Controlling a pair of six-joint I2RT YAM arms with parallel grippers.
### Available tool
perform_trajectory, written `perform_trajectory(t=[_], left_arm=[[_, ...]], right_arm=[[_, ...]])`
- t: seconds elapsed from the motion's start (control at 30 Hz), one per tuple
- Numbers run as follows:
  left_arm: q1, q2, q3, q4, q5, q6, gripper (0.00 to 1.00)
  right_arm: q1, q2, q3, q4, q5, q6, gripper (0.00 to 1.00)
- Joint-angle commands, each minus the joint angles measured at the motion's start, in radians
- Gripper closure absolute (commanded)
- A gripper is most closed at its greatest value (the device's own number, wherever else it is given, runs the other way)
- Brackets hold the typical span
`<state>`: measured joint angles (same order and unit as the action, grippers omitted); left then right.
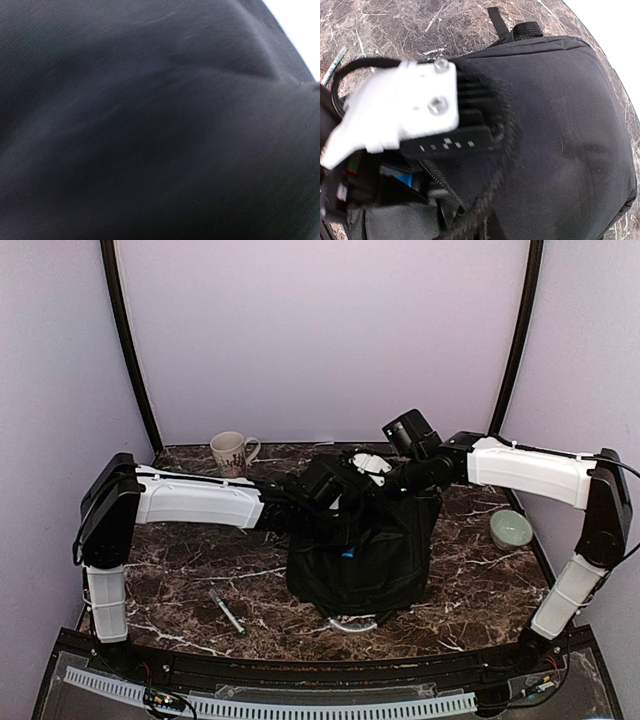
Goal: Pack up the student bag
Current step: Place the stationery in the student bag.
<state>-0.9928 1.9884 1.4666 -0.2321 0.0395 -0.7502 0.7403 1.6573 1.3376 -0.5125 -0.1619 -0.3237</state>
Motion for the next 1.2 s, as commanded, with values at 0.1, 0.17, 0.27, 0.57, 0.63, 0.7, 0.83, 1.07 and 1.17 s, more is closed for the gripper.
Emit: perform_trajectory(t=[0.1,0.17,0.27,0.57,0.63,0.7,0.83,1.07,1.17], left_arm=[[0.005,0.070,0.063,0.067,0.033,-0.016,0.75],[0.006,0.066,0.069,0.037,0.010,-0.013,0.72],[0.006,0.047,0.074,-0.011,-0.023,-0.015,0.63],[0.005,-0.041,0.023,-0.028,-0.002,-0.011,0.56],[0.002,-0.073,-0.009,-0.015,0.008,-0.012,0.56],[-0.011,-0.115,-0.050,0.004,0.002,-0.005,0.56],[-0.049,-0.188,-0.128,0.042,-0.017,0.079,0.60],[-0.137,-0.184,-0.200,0.075,-0.129,0.376,0.94],[-0.138,-0.160,-0.227,0.098,-0.152,0.436,1.00]], right_arm=[[-0.004,-0.027,0.040,0.086,-0.049,0.030,1.00],[-0.004,-0.027,0.038,0.087,-0.045,0.031,1.00],[-0.005,-0.025,0.034,0.089,-0.043,0.029,1.00],[-0.007,-0.019,0.032,0.092,-0.040,0.028,1.00],[-0.008,-0.020,0.028,0.095,-0.041,0.027,1.00],[-0.009,-0.017,0.025,0.097,-0.041,0.026,1.00],[-0.009,-0.009,0.027,0.097,-0.042,0.026,1.00],[-0.009,-0.008,0.029,0.094,-0.038,0.022,1.00],[-0.009,-0.010,0.030,0.093,-0.045,0.024,1.00]])
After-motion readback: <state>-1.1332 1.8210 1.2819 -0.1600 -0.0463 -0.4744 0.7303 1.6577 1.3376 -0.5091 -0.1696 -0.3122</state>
